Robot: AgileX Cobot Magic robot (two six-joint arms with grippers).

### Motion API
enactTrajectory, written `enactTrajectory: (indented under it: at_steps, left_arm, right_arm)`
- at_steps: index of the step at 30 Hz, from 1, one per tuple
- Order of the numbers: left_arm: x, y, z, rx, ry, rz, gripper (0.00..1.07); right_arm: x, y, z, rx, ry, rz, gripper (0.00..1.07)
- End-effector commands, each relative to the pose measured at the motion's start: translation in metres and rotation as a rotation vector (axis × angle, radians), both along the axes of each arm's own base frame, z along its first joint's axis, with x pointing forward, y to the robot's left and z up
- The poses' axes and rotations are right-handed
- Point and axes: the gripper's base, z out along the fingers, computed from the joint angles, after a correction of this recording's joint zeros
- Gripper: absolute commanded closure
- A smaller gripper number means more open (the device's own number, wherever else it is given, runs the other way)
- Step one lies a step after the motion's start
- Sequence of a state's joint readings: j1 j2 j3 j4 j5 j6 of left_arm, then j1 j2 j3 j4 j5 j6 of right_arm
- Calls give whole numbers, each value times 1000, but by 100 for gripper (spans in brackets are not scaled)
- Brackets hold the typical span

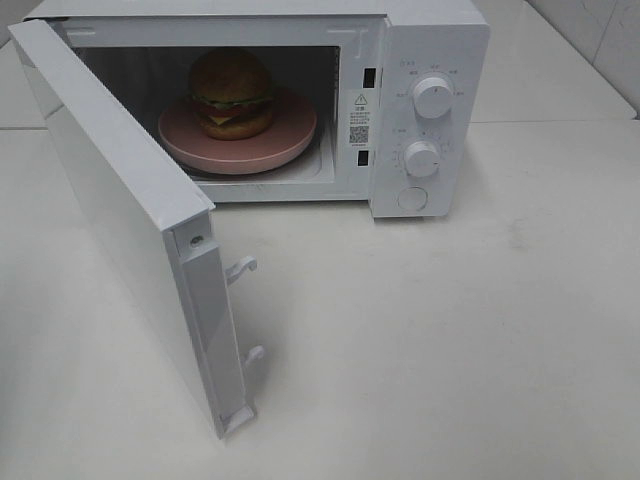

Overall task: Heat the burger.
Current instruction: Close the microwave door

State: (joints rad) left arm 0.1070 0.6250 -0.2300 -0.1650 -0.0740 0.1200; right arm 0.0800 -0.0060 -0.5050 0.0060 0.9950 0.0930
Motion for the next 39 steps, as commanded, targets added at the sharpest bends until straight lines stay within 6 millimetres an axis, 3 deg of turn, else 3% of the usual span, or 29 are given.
enactTrajectory:
  at_steps: [1, 14, 19, 27, 39]
  left_arm:
    - [12, 3, -3, 21, -20, 17, 107]
    - [41, 1, -23, 14, 24, -45, 107]
    - [57, -15, -32, -11, -11, -241, 107]
    - [72, -23, -49, -76, -11, -339, 107]
    - [79, -35, -53, -52, -62, -413, 107]
  right_arm:
    - [-3, 0, -2, -8, -18, -2, 32]
    - [-3, 0, -2, -8, -18, -2, 32]
    - [-3, 0, -2, -8, -18, -2, 32]
    - [-3, 0, -2, -8, -18, -2, 32]
    - [-3, 0, -2, -8, -18, -2, 32]
